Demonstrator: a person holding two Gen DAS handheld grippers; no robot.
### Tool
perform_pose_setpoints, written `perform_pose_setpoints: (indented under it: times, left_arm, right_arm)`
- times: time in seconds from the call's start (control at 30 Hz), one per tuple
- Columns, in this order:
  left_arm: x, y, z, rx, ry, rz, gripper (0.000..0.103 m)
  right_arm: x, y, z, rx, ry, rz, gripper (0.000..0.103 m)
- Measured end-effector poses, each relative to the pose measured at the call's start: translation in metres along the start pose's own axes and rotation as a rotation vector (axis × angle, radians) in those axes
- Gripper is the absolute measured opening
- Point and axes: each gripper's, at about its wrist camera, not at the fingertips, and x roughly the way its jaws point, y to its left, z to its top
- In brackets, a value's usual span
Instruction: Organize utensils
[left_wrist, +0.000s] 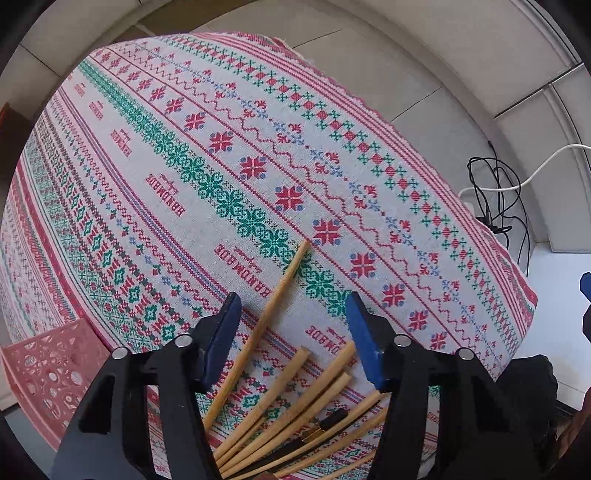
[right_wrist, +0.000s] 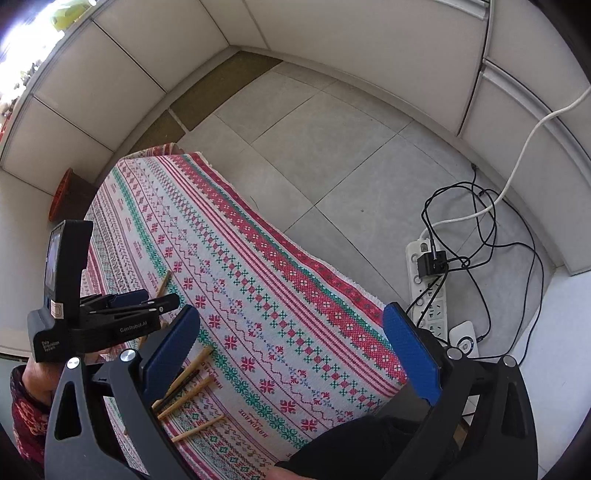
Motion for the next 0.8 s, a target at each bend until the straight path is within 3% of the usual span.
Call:
perform_pose_setpoints:
  times: [0.1,0.23,0.3,0.5,0.8]
  left_arm:
    - [0.006,0.003,0.002,0.007,-0.003,-0.019,0.049]
    - [-0.001,0.019,-0.001,0.024,-0.009,0.024,0.019]
    - [-0.010,0.027,-0.011,0.024,-0.030,0.035,0.011]
    - [-0.030,0.041,-0.055,0.009,-0.153,0.110,0.009]
    - [-0.139,0.056,-0.167,-0.065,-0.448,0.170,0.008]
  right_arm:
    - [0.009,-0.002,0.001,0.003,0.021,-0.006,0.096]
    - [0.011,0.002,-0.001,-0.017,0.028,-0.010,0.096]
    - [0.007,0.007,-0.002,-0.028,0.023,-0.011,0.096]
    - [-0.003,0.026,-0.012,-0.070,0.031,-0.015,0.096]
    - [-0.015,0.075,-0.055,-0.120,0.080,0.015,0.096]
